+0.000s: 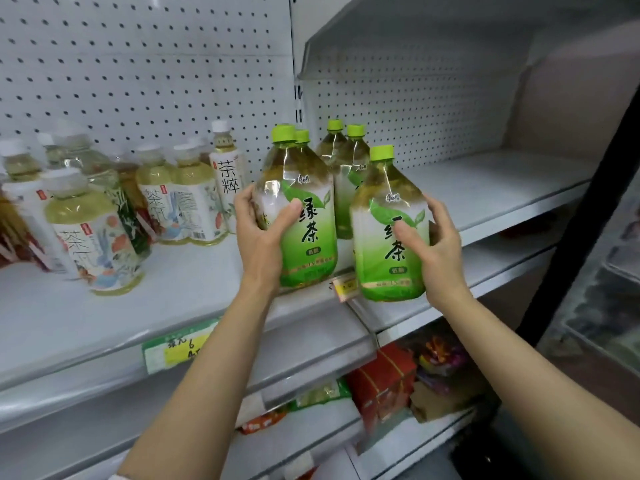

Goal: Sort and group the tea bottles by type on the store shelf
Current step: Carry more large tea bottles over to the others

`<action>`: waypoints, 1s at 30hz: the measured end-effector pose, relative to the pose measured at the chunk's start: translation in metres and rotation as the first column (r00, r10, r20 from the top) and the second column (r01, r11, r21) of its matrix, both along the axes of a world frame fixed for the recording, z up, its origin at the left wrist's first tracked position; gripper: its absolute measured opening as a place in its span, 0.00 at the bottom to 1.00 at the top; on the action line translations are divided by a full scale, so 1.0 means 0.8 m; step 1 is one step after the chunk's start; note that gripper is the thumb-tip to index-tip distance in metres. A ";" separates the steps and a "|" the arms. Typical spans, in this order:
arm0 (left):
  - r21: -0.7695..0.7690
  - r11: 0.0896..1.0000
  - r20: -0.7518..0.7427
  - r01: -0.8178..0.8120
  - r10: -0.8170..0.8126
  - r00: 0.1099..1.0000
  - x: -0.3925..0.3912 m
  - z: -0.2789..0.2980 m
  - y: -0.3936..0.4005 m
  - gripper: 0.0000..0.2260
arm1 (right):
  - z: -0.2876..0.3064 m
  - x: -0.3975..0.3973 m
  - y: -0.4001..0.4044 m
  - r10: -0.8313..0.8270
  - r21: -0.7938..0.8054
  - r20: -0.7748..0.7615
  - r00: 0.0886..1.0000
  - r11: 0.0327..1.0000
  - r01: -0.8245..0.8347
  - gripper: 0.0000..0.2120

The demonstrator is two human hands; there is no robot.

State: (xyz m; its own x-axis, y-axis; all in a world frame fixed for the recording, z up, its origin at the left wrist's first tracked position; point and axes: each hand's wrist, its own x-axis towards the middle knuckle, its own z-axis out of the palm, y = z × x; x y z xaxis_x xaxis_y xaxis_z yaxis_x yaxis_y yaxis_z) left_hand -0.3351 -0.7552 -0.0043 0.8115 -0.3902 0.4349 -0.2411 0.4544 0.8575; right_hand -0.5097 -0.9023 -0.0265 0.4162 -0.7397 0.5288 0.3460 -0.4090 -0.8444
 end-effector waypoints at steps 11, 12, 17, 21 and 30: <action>-0.003 0.998 0.148 -0.061 0.060 0.987 0.033 -0.028 -0.053 0.36 | 0.001 0.070 -0.058 -0.085 -0.180 0.114 0.990 0.978 0.104 0.32; 0.013 0.997 0.184 -0.076 0.072 0.980 0.033 -0.029 -0.057 0.37 | 0.001 0.075 -0.062 -0.091 -0.211 0.112 0.990 0.971 0.113 0.32; 0.128 0.978 0.350 -0.166 0.112 0.930 0.035 -0.041 -0.066 0.34 | -0.008 0.096 -0.087 -0.094 -0.281 0.109 0.990 0.952 0.121 0.32; 0.293 0.935 0.407 -0.201 0.069 0.911 0.025 -0.028 -0.061 0.35 | -0.017 0.095 -0.113 -0.085 -0.321 0.002 0.996 0.943 0.081 0.35; 0.577 0.758 0.496 -0.304 -0.029 0.868 0.025 -0.028 -0.040 0.61 | -0.003 0.089 -0.136 -0.152 -0.503 -0.232 0.961 0.864 0.015 0.52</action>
State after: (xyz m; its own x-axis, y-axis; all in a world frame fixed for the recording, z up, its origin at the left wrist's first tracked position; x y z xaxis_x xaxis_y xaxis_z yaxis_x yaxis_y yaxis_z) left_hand -0.3148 -0.7872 -0.0270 0.6519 -0.6030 0.4598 -0.6846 -0.2072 0.6988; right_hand -0.4385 -1.0108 -0.0291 0.5350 -0.4484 0.7160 0.0927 -0.8112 -0.5774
